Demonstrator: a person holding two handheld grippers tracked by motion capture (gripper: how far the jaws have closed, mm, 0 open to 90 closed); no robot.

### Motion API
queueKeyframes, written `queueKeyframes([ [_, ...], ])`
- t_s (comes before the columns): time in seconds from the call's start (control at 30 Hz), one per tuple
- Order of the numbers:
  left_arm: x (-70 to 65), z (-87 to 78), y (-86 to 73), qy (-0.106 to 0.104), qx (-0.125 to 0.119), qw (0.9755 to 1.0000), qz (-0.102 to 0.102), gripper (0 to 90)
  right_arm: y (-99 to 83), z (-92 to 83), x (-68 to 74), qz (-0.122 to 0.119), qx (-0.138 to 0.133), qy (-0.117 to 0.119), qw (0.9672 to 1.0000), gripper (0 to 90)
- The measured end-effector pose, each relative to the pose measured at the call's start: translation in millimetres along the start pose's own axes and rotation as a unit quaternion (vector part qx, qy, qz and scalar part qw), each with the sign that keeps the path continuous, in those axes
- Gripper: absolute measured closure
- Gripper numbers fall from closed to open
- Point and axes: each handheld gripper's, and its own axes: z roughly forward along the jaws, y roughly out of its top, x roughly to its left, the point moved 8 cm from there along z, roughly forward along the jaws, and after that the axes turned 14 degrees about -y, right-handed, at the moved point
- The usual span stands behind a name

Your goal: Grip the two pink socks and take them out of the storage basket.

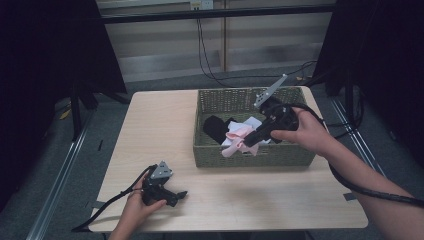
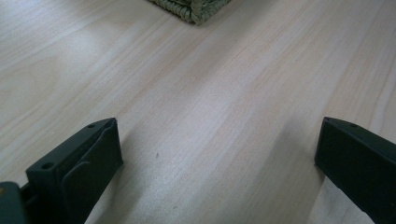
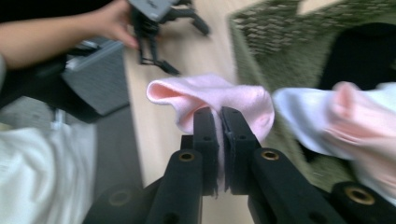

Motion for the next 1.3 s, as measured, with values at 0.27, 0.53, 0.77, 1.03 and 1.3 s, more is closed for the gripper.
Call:
queueKeyframes([
  [0.27,0.0,-0.1,-0.1,0.000,0.001,1.0000,0.000,0.0,-1.0,13.2,-14.1,0.027,-0.008,-0.019,0.9994,55.6],
  [0.53,0.0,0.1,0.0,0.000,0.000,1.0000,0.000,0.0,-11.0,47.4,-66.3,0.074,0.032,-0.076,0.9938,49.6],
  [0.77,-0.1,0.1,0.1,0.000,-0.001,1.0000,0.000,0.0,-24.5,83.1,-97.1,0.090,0.063,-0.117,0.9870,46.7],
  [1.03,-0.1,0.0,0.0,0.000,0.000,1.0000,0.000,0.0,-28.0,96.7,-113.2,0.100,0.071,-0.143,0.9820,36.7],
  [1.3,-0.1,-0.1,0.0,0.000,0.000,1.0000,0.000,0.0,-31.9,111.7,-131.0,0.112,0.079,-0.164,0.9770,26.5],
])
